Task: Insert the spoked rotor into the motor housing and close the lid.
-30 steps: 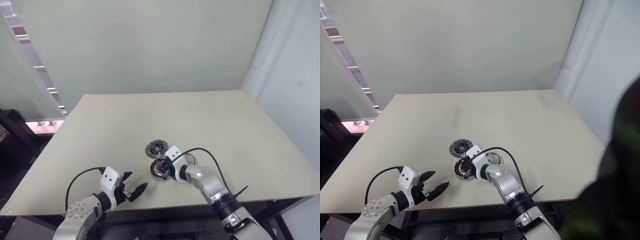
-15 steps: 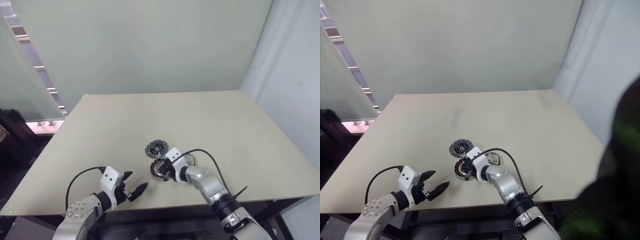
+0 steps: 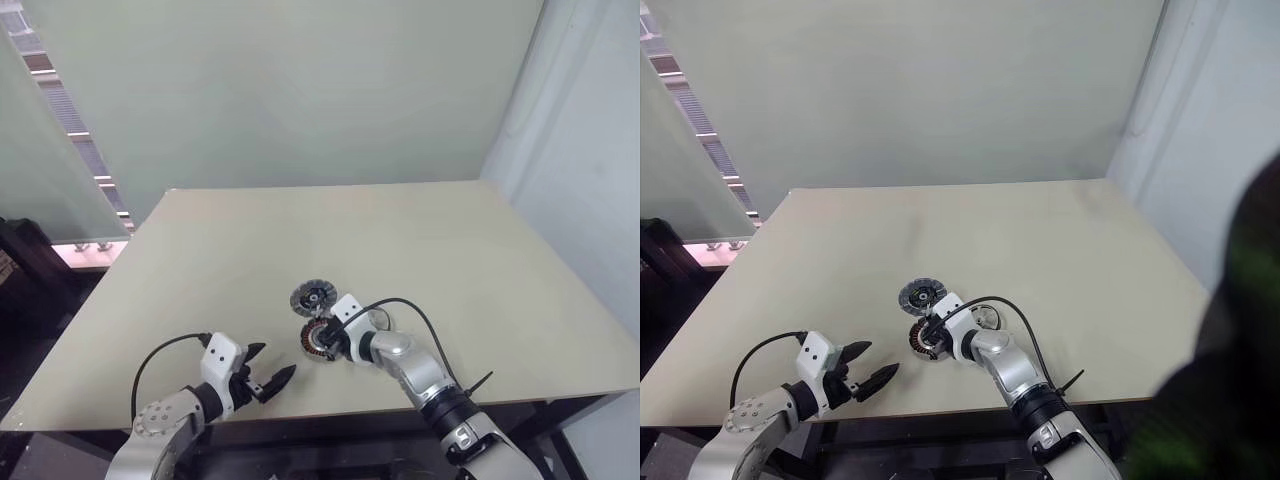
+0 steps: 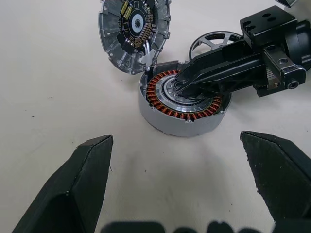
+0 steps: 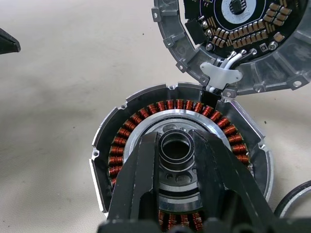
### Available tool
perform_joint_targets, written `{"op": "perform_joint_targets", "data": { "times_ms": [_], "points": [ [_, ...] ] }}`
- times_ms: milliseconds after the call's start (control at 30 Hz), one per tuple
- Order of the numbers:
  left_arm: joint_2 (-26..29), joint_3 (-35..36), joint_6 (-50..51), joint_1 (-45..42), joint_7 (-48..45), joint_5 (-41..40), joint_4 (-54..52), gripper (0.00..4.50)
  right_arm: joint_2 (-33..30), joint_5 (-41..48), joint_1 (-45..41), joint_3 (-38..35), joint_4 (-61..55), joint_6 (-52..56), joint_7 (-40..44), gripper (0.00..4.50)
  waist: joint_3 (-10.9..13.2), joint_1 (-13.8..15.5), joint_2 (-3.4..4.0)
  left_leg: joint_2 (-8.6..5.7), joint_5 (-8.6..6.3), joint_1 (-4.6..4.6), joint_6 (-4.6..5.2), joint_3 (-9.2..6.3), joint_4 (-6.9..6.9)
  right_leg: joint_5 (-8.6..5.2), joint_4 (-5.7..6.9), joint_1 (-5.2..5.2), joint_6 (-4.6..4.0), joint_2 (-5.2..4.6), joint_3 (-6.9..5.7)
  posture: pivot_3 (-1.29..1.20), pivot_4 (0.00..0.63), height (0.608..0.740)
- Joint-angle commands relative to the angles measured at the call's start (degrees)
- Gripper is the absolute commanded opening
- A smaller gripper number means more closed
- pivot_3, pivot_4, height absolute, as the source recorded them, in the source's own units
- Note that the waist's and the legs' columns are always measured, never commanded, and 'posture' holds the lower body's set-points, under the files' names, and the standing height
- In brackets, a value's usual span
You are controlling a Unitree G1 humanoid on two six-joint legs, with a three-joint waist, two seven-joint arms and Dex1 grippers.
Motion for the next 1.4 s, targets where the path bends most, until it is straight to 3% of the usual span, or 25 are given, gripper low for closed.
{"op": "perform_joint_targets", "data": {
  "times_ms": [33, 1400],
  "points": [
    [0.3, 0.5, -1.0, -0.8, -0.4, -0.5, -1.2, 4.50, 0.0, -0.5, -1.7, -0.7, -0.5, -0.2, -0.2, 0.72, 0.0, 0.0, 0.00, 0.00, 0.00, 0.00, 0.00, 0.00, 0.00, 0.00, 0.00, 0.00, 0.00, 0.00, 0.00, 0.00, 0.000, 0.740],
    [0.1, 0.2, -2.4, -1.8, -1.1, 0.0, 1.0, 4.50, 0.2, -1.0, -1.4, 0.6, -1.3, 2.0, 1.1, 0.72, 0.0, 0.0, 0.02, 0.01, 0.00, 0.04, 0.00, 0.00, 0.00, 0.00, 0.01, 0.02, 0.00, 0.01, 0.00, 0.00, 0.000, 0.740]
  ]
}}
